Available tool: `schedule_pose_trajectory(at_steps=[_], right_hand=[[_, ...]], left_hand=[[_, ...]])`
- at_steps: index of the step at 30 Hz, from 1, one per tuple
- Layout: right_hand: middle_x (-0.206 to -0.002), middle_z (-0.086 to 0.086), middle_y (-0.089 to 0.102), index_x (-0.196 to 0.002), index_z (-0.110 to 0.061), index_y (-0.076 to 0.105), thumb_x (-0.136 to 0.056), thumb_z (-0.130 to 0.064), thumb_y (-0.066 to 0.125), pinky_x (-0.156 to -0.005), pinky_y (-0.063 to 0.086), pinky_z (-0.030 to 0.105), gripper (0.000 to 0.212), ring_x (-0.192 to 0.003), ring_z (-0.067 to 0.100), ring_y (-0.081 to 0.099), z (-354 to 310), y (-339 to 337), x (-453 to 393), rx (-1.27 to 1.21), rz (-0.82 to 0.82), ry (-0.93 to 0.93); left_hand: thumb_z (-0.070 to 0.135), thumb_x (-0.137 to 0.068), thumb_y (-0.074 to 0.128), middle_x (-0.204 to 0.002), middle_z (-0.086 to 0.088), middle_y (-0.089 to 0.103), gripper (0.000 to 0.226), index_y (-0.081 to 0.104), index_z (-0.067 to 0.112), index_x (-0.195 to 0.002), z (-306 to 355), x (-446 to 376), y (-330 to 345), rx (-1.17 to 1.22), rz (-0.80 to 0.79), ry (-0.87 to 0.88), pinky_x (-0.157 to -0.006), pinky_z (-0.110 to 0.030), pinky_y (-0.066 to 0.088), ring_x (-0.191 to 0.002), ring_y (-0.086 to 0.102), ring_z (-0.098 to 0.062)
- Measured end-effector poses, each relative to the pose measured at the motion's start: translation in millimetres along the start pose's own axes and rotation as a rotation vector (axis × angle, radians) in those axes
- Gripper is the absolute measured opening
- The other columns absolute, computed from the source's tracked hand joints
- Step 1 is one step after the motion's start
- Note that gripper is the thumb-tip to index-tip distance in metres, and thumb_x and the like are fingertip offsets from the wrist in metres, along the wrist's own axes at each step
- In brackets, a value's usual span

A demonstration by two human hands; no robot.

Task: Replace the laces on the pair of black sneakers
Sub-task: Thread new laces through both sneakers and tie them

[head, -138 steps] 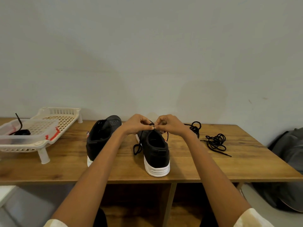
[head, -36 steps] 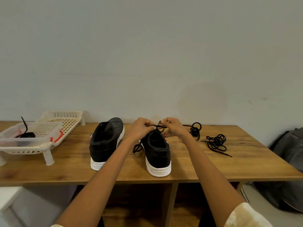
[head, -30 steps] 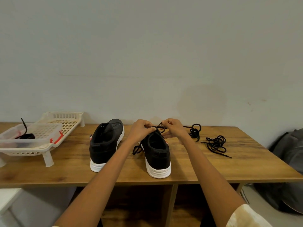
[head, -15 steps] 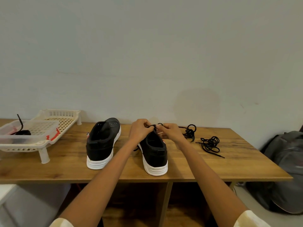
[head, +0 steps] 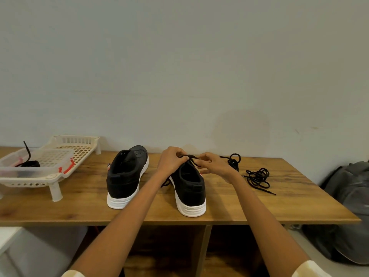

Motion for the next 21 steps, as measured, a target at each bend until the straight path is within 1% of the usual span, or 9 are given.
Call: schedule_pose_trajectory(at_steps=[2,4,7,9,11,14,17,19,21], right_hand=[[-0.12,-0.005,0.054,-0.129,-0.02,0.053,-0.087,-0.042,0.064,-0.082,0.051,0.022,0.048,-0.109,0.012,0.057,-12,-14,2,0.048,0.116,-0.083],[-0.125,-0.012,0.051,-0.131,-0.028,0.053,-0.087,-0.044,0.064,-0.083,0.046,0.019,0.048,-0.111,0.007,0.053,-27,-21,3,0.107,0.188,-0.196],[-0.13,-0.011,0.054,-0.131,-0.03,0.055,-0.089,-0.04,0.063,-0.091,0.041,0.018,0.044,-0.116,0.001,0.048,-39,1,-2,0.248,0.079,-0.286],[-0.127,-0.008,0.059,-0.13,-0.025,0.057,-0.091,-0.035,0.061,-0.088,0.042,0.011,0.04,-0.111,-0.001,0.05,-39,20,-7,0.34,-0.015,-0.302],[-0.121,-0.003,0.065,-0.126,-0.02,0.062,-0.092,-0.031,0.061,-0.09,0.048,0.017,0.035,-0.106,0.005,0.058,-39,25,-10,0.309,-0.024,-0.286],[-0.111,0.002,0.07,-0.118,-0.017,0.068,-0.09,-0.027,0.063,-0.088,0.053,0.024,0.029,-0.101,0.013,0.065,-40,19,-15,0.3,0.024,-0.298],[-0.105,0.004,0.072,-0.113,-0.014,0.07,-0.089,-0.023,0.065,-0.086,0.053,0.025,0.026,-0.096,0.014,0.066,-35,17,-19,0.274,0.051,-0.261],[-0.103,0.005,0.072,-0.112,-0.012,0.071,-0.089,-0.021,0.065,-0.085,0.054,0.026,0.025,-0.093,0.015,0.066,-31,16,-20,0.245,0.065,-0.237],[-0.102,0.006,0.072,-0.112,-0.01,0.07,-0.09,-0.02,0.064,-0.085,0.054,0.028,0.025,-0.092,0.017,0.067,-27,15,-21,0.218,0.066,-0.209]], left_hand=[[0.02,-0.086,0.065,-0.097,-0.001,0.072,0.016,0.074,0.013,-0.096,1,0,1,-0.005,-0.007,0.014,-0.08,-0.026,0.048,-0.091,0.062,-0.013],[0.02,-0.086,0.064,-0.098,0.0,0.072,0.016,0.075,0.015,-0.097,4,2,0,0.0,-0.014,0.041,-0.081,-0.025,0.046,-0.091,0.062,-0.012],[0.022,-0.086,0.065,-0.097,-0.001,0.073,0.016,0.075,0.018,-0.097,3,4,0,0.017,-0.023,0.055,-0.084,-0.031,0.051,-0.093,0.064,-0.015],[0.024,-0.086,0.065,-0.098,-0.002,0.073,0.016,0.075,0.019,-0.097,0,5,-2,0.027,-0.015,0.023,-0.084,-0.034,0.053,-0.093,0.064,-0.017],[0.027,-0.087,0.064,-0.1,-0.003,0.072,0.018,0.075,0.018,-0.098,0,6,-7,-0.024,0.013,0.012,-0.078,-0.029,0.05,-0.093,0.064,-0.018],[0.038,-0.089,0.062,-0.1,0.001,0.071,0.027,0.074,0.017,-0.098,8,7,-18,-0.266,0.047,0.045,-0.067,-0.021,0.039,-0.093,0.063,-0.016],[0.05,-0.087,0.059,-0.077,-0.001,0.065,0.037,0.068,0.016,-0.075,0,3,-24,-0.408,-0.01,0.025,-0.059,-0.025,0.038,-0.074,0.059,-0.017],[0.052,-0.091,0.05,-0.059,-0.001,0.046,0.049,0.047,0.016,-0.059,-9,0,-27,-0.289,-0.048,-0.032,-0.055,-0.028,0.031,-0.057,0.044,-0.017],[0.048,-0.098,0.038,-0.062,0.0,0.045,0.048,0.045,0.016,-0.063,-13,-3,-35,0.141,-0.028,-0.125,-0.065,-0.029,0.036,-0.058,0.042,-0.015]])
Point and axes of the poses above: each hand's wrist, its own x-axis away from the middle knuckle, its own y-axis out of the palm, z = x × y, the point moved 8 cm from there along -x, towards the middle knuckle
